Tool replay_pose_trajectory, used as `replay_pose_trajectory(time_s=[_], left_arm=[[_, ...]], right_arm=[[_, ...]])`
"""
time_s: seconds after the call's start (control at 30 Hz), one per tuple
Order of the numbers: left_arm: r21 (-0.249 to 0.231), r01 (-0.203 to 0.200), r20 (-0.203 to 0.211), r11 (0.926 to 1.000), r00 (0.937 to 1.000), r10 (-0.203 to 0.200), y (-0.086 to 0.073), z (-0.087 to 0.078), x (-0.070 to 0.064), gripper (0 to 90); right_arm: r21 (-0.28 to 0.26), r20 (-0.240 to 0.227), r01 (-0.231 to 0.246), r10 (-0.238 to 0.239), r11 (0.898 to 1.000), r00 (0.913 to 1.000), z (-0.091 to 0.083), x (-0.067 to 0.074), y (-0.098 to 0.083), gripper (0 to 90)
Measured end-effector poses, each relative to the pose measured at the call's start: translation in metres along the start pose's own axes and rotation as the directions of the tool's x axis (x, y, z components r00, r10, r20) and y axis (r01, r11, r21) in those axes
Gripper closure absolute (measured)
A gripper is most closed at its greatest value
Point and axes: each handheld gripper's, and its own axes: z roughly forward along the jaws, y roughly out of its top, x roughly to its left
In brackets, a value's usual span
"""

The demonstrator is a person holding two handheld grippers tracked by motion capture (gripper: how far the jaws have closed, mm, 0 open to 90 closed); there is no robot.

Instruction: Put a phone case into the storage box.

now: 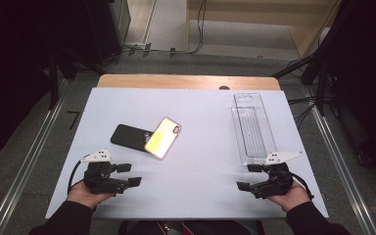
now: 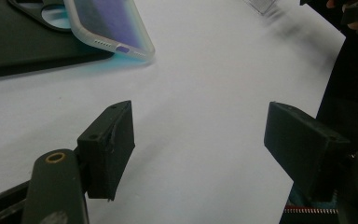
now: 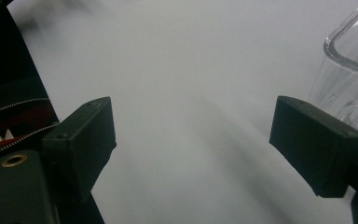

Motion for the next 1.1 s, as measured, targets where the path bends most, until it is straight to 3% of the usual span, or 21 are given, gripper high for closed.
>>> replay_pose_trajectory(time_s=[1.1], left_arm=[[-0.006,0.027,-0.021,0.9996,0.9994,-0.027,0.0047,-0.0014,0.0022,25.2]], right_arm=[[0.0,0.017,-0.008,0.008,1.0,0.9998,-0.001,-0.0018,-0.0009,12.6]])
